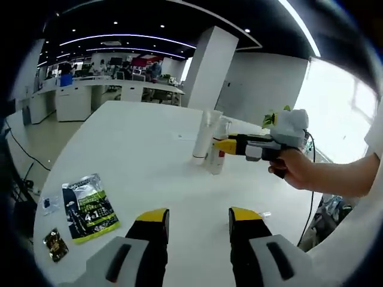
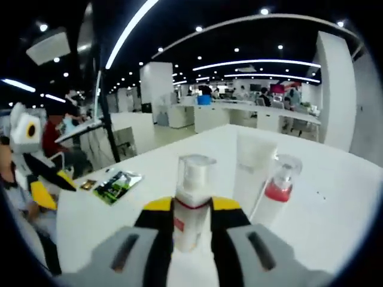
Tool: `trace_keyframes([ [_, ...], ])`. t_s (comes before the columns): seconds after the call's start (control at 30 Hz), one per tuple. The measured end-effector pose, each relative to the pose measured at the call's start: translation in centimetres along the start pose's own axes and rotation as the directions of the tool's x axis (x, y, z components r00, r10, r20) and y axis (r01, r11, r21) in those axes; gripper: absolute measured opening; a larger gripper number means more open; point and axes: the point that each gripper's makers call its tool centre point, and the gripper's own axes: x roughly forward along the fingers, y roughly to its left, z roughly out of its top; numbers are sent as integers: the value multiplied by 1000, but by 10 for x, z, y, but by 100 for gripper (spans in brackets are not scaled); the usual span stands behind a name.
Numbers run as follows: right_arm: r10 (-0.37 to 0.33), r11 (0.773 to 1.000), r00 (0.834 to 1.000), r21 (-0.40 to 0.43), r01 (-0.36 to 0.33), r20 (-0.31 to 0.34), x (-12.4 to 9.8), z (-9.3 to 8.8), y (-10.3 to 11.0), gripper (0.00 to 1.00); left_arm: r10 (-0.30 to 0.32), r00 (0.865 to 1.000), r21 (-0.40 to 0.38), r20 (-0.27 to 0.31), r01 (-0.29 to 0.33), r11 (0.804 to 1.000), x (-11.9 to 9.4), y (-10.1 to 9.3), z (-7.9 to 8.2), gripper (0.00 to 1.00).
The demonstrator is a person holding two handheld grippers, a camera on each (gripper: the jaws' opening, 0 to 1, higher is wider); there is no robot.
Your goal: Arrange the skincare products in the storage area until every visible bottle or jar stands upright without overlapping.
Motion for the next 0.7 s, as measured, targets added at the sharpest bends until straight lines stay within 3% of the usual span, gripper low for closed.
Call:
trace_keyframes([
  [0.7, -2, 999, 1000, -40, 3, 24, 28, -37, -28, 20, 72, 997, -39, -7, -72, 997, -17, 27, -4, 40],
])
